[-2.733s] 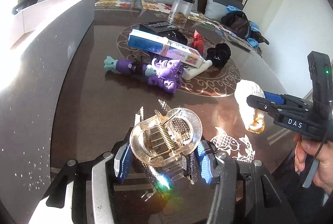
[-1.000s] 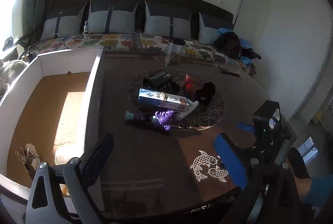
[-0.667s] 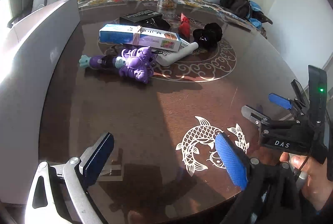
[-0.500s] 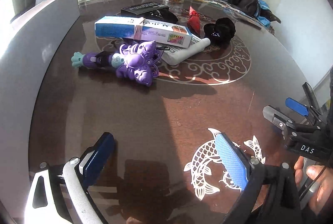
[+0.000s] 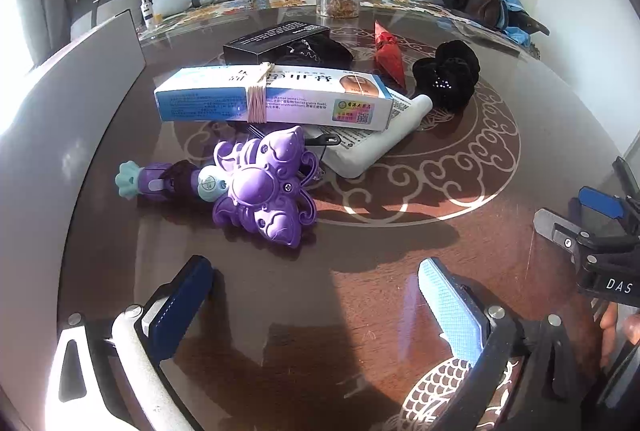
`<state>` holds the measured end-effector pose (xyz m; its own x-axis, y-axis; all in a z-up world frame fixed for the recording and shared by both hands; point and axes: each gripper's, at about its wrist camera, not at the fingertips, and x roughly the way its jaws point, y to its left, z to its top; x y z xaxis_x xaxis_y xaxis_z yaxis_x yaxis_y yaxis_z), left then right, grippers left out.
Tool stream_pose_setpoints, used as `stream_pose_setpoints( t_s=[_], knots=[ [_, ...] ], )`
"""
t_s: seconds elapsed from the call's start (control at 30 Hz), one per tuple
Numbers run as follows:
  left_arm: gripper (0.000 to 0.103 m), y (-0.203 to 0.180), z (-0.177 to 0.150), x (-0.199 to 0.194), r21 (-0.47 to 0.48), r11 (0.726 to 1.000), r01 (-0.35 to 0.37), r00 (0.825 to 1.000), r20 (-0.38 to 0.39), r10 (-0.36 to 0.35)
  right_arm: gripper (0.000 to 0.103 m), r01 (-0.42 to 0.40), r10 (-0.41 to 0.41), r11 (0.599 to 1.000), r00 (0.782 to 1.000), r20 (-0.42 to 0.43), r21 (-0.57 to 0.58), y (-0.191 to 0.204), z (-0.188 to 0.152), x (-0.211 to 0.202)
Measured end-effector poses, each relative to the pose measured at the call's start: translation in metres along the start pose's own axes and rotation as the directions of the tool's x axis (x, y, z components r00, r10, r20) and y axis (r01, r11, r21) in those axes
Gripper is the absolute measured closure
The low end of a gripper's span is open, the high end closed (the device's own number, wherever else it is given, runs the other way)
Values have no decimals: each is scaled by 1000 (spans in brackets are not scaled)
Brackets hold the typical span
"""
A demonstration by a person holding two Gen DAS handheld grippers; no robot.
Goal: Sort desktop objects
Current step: 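Move both tools back over the remaining objects on the table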
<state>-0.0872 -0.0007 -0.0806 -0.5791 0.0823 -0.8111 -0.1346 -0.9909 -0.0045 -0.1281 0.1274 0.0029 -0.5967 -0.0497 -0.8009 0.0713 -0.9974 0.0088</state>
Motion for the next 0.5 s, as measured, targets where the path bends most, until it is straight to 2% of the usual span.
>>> stream_pose_setpoints(
  t_s=[0.5],
  knots=[
    [0, -1, 0, 1, -1, 1000, -1, 1000, 2, 1, 0, 19, -19, 1000, 1000, -7, -14, 4, 8, 8]
  ],
)
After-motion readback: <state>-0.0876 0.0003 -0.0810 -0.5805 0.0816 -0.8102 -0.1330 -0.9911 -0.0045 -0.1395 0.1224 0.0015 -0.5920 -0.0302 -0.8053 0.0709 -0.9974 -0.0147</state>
